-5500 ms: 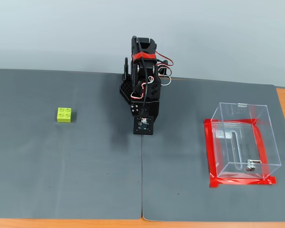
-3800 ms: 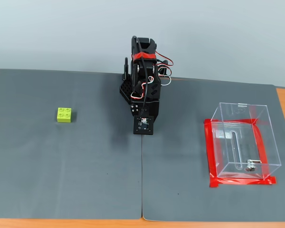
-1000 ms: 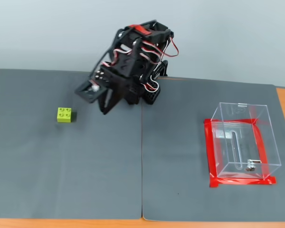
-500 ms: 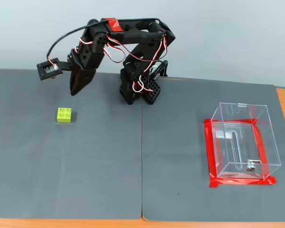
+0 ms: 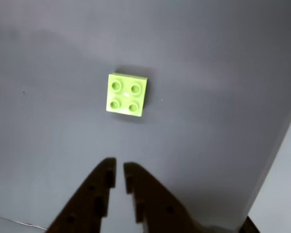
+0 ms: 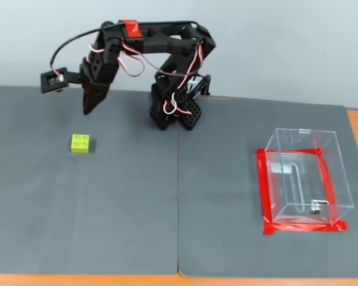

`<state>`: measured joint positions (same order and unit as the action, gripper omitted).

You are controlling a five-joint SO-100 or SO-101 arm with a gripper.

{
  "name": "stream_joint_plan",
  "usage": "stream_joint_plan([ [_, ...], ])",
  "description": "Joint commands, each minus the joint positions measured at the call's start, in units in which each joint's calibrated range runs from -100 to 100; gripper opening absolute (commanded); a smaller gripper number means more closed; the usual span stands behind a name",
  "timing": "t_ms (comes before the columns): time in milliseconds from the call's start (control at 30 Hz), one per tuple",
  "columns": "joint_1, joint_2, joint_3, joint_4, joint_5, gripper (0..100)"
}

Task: Pick the green lego block and place it into the transparent box

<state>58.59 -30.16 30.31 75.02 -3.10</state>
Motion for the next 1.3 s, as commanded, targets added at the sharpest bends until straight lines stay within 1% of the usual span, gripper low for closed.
stream_joint_plan([
  [0, -0.4, 4.9, -6.7, -0.5, -1.2, 2],
  [200, -0.5, 14.6, -14.6, -0.5, -2.9, 2],
  [400, -3.2, 18.3, -18.5, -0.5, -3.5, 2],
  [767, -6.3, 20.0, -17.8, -0.5, -3.6, 2],
  [1033, -5.8, 24.9, -17.7, -0.5, -3.5, 2],
  [1267, -4.3, 26.0, -17.7, -0.5, -3.5, 3],
])
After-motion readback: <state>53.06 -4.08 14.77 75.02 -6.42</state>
